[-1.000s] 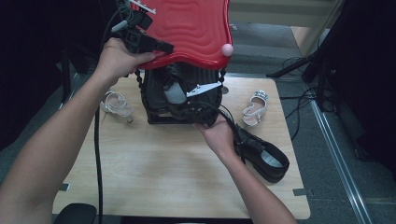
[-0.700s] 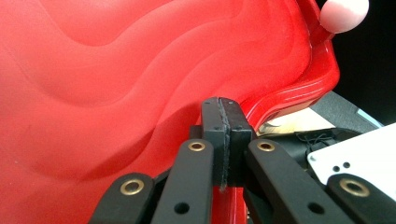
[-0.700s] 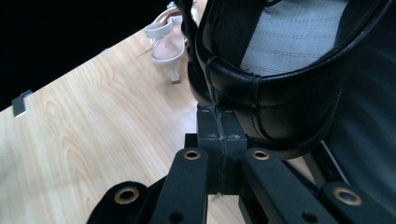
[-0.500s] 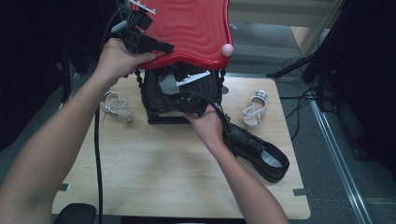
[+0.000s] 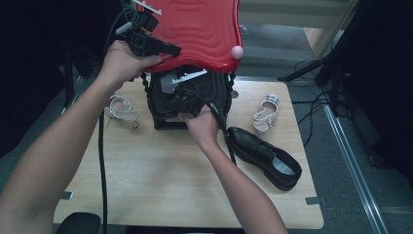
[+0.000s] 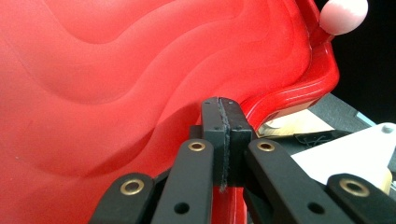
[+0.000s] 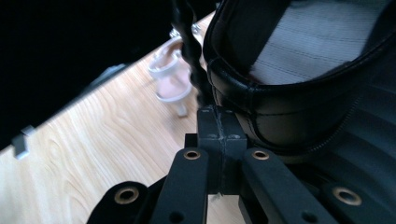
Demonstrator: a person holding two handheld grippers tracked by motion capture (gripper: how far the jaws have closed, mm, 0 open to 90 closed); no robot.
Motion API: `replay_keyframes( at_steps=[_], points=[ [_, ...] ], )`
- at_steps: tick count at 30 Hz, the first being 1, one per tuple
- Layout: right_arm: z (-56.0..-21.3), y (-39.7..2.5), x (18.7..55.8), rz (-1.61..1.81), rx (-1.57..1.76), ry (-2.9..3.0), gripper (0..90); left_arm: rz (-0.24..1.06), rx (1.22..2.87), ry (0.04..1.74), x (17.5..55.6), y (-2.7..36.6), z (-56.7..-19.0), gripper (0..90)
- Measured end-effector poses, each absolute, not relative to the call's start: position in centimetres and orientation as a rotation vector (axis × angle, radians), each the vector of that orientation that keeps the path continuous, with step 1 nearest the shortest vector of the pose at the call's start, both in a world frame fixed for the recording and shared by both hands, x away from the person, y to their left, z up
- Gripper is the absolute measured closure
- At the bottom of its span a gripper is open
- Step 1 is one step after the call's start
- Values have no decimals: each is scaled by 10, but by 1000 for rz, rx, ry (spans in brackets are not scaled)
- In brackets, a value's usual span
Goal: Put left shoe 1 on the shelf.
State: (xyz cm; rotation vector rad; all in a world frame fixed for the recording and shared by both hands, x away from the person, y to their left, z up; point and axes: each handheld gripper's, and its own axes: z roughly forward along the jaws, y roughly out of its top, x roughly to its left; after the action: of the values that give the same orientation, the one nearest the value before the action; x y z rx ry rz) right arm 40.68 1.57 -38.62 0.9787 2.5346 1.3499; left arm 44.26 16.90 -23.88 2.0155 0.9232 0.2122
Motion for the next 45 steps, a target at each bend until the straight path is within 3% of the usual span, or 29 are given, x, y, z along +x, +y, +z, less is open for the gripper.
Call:
replay_keyframes(
  at_steps=[8,16,23,31,45],
  points=[
    [-401,32,410,1372,1002,2582,900,222,2013,919,441,170,-240,900],
    [-397,12,399,1412,970,2567,900,216,2003,939,441,170,-239,900],
    [-390,-17,382,1501,860,2545,811,200,1975,910,429,172,-227,762],
    [-393,-48,361,1533,869,2498,805,185,1995,844,397,176,-225,670],
    [-414,-76,340,1537,994,2523,753,133,2047,831,369,184,-260,604]
  ],
)
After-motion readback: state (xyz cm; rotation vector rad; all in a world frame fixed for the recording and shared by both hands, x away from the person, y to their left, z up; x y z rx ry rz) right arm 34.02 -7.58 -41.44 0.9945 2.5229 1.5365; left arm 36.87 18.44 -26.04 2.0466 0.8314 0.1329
